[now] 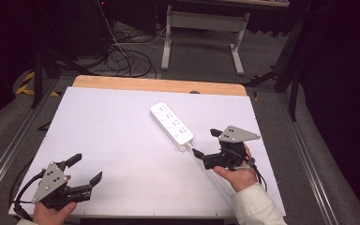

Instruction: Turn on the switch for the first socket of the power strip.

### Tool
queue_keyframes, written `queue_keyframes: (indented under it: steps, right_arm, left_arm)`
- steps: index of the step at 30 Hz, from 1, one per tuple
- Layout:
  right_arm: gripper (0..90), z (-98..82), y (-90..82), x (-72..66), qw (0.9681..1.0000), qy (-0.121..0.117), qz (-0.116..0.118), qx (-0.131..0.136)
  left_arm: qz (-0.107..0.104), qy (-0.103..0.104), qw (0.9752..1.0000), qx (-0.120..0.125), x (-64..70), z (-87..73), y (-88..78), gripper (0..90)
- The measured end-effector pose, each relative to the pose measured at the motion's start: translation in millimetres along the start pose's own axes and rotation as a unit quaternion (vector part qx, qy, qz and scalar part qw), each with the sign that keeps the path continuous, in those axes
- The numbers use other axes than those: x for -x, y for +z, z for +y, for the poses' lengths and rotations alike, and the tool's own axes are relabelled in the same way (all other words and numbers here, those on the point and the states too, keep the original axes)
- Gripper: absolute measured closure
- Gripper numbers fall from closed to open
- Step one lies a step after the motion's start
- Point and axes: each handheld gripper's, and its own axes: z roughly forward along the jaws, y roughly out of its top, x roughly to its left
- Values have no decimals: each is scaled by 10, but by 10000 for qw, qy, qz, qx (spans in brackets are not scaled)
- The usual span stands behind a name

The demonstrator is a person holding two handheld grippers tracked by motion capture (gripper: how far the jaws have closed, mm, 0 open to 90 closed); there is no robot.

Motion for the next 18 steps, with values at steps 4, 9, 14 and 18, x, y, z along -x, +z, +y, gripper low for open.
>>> queue_keyframes:
  steps: [4,9,14,18]
  right_arm:
    - [205,59,45,36,10000,1,-27,-45]
    - [321,160,86,66,10000,58,-5,1]
    - [383,234,163,83,9998,19,34,-208]
    - [571,279,236,87,9995,-122,-60,-283]
  left_arm:
    - [-1,10,10000,1,0,0,-1,155]
    - [-3,38,10000,12,4,1,-3,159]
    - [-5,39,10000,22,3,1,-4,159]
    - [-21,27,10000,-1,10,0,-4,169]
